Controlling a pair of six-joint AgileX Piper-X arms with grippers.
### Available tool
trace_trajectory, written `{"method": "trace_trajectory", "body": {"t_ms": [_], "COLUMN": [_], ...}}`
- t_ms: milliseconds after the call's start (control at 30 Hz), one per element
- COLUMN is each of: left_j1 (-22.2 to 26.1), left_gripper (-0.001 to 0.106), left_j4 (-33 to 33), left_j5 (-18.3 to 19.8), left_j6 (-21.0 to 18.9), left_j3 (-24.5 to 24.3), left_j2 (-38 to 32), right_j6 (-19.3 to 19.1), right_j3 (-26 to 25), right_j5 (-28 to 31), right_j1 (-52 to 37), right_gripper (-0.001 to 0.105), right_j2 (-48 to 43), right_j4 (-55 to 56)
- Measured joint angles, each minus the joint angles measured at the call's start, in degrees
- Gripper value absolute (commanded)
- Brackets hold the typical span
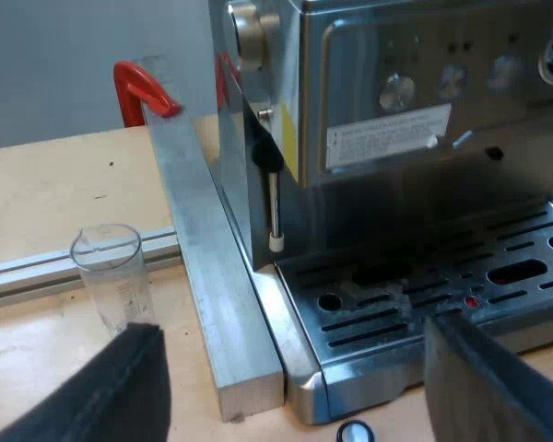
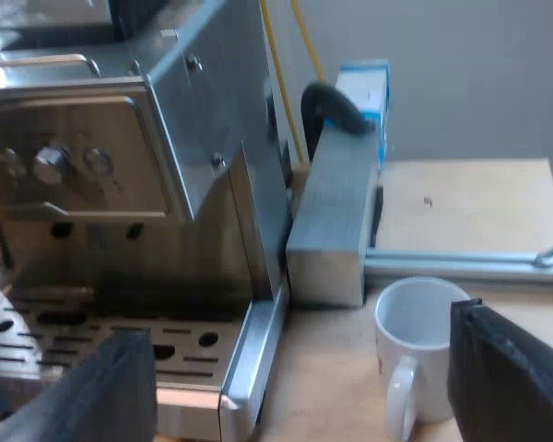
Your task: Grind coffee beans and then tamp
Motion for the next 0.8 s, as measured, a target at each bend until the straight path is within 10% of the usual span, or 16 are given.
{"method": "trace_trajectory", "body": {"t_ms": [800], "left_j1": [0.0], "left_gripper": [0.061], "left_j4": [9.2], "left_j5": [-1.7], "left_j6": [2.2], "left_j3": [0.4], "left_j2": [-9.2], "right_j6": [-2.9], "right_j3": [-0.4], "right_j5": [-1.3], "right_j1": [0.0], "right_gripper": [0.067], "right_j2": [-3.7], "right_j4": [6.7]}}
